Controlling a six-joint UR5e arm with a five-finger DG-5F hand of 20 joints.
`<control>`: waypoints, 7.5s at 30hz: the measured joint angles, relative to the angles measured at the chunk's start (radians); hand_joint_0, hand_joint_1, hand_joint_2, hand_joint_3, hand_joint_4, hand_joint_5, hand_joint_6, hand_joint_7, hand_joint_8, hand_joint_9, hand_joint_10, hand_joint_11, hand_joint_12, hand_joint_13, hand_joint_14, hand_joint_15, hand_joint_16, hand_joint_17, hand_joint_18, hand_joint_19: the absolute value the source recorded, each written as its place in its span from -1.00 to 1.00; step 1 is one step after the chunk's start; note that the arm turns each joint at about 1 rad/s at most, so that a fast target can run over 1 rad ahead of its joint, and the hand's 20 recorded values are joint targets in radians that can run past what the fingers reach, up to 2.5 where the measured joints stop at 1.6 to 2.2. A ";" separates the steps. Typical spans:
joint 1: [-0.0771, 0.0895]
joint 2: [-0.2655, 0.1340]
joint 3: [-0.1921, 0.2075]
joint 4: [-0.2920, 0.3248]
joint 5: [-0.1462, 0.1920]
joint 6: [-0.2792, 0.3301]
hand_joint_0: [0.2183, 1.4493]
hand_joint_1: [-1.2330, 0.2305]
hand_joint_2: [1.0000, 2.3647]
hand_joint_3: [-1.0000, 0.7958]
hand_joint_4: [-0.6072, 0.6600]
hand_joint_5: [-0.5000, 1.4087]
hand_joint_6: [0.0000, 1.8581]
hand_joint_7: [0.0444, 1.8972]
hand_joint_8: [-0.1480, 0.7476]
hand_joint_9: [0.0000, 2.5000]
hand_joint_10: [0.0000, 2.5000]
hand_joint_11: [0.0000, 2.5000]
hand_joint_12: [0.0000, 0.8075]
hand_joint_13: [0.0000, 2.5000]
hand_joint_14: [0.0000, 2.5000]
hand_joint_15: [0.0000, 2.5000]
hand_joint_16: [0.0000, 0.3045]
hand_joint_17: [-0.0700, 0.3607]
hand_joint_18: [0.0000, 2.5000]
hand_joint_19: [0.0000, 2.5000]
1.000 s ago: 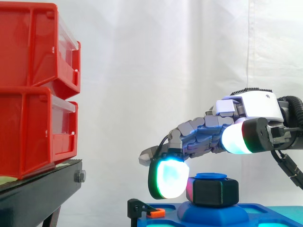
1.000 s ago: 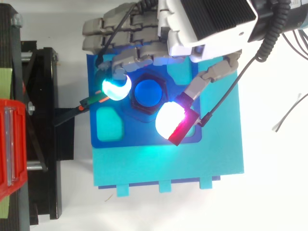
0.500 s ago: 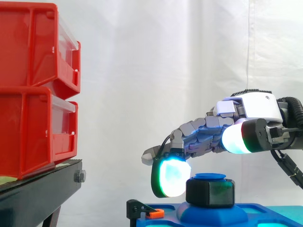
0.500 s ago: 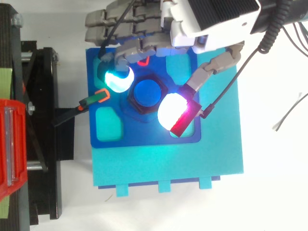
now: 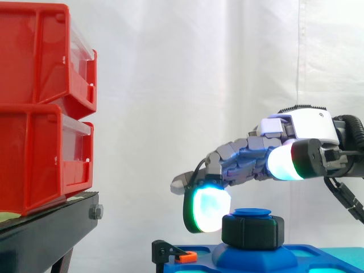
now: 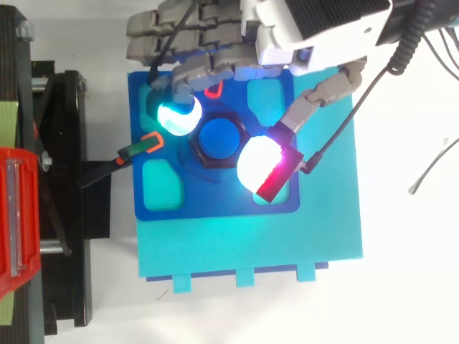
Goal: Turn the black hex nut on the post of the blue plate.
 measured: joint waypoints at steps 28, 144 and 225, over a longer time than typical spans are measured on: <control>0.063 0.000 0.028 0.027 0.026 0.032 -0.56 0.35 -1.00 -0.44 0.43 -0.68 -0.46 0.01 -0.09 -0.80 -1.00 -1.00 -0.09 -0.80 -1.00 -0.91 -0.66 -0.14 -0.83 -0.74; 0.041 -0.008 -0.060 0.129 0.076 0.018 -0.85 0.59 -1.00 -0.44 0.60 -0.66 -0.46 0.07 0.13 -0.71 -1.00 -1.00 0.15 -0.71 -1.00 -0.89 -0.53 0.07 -0.65 -0.73; 0.068 -0.007 -0.036 0.105 0.064 0.023 -0.66 -0.66 -1.00 -0.44 0.33 -0.76 -0.46 -0.09 -0.08 -0.90 -1.00 -0.97 -0.01 -0.85 -1.00 -0.92 -0.63 -0.09 -0.78 -0.74</control>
